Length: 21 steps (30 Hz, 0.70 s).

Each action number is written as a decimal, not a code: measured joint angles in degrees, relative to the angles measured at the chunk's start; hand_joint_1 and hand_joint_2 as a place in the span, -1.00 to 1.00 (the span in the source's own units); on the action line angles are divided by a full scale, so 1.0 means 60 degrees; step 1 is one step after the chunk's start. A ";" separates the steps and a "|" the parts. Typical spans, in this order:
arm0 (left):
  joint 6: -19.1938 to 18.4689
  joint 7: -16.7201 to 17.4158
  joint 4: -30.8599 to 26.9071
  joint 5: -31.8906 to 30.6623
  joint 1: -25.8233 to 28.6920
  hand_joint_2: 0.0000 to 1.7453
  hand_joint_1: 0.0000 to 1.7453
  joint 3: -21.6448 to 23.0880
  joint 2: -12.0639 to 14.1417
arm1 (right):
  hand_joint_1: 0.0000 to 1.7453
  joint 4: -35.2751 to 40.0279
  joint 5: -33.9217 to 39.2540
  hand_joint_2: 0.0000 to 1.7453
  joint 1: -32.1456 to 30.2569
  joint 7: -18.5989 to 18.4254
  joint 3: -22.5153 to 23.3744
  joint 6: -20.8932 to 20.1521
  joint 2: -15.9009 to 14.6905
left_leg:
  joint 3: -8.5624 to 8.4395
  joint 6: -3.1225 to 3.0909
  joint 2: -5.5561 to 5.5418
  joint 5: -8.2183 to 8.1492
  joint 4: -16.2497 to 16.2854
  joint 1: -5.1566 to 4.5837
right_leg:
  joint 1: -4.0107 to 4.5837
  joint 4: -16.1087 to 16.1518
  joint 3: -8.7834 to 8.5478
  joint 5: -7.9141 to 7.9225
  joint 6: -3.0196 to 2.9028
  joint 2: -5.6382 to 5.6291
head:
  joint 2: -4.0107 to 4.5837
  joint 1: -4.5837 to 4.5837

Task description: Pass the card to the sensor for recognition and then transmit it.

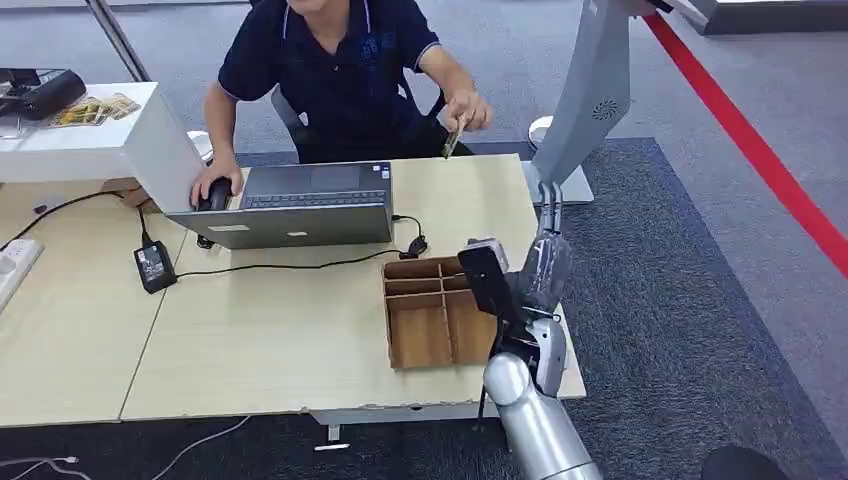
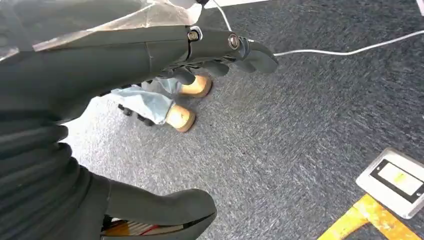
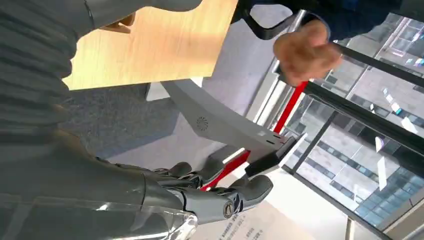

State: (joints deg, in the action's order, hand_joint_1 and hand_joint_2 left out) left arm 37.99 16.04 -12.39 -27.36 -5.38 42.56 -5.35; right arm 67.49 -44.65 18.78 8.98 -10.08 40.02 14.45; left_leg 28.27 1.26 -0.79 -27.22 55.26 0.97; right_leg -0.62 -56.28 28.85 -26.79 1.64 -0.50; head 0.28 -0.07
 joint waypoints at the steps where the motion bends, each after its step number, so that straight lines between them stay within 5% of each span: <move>1: 0.0000 0.0000 0.0000 0.0011 0.0000 1.00 -1.00 0.0000 0.0000 | -1.00 0.0000 0.0036 1.00 -0.0018 -0.0058 -0.0007 0.0000 0.0000 | 0.0001 0.0000 0.0000 0.0000 0.0000 0.0000 | 0.0000 0.0000 0.0000 0.0000 0.0000 0.0000 | 0.0000 0.0000; 21: 0.0000 0.0022 0.0000 0.0229 0.0002 1.00 -1.00 0.0000 0.0029 | -1.00 0.0011 -0.0004 1.00 -0.0409 -0.1366 -0.1057 0.0000 -0.0649 | 0.0000 0.0000 0.0000 0.0000 0.0000 0.0000 | 0.0000 0.0001 0.0001 0.0000 0.0000 0.0000 | 0.0000 0.0004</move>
State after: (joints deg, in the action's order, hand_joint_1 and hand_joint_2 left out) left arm 37.99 16.17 -12.39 -25.99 -5.37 42.56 -5.18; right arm 67.56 -44.68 16.33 0.79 -16.42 40.02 10.56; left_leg 28.27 1.26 -0.79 -27.23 55.26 0.97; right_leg -0.62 -56.28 28.85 -26.79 1.64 -0.50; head 0.28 -0.04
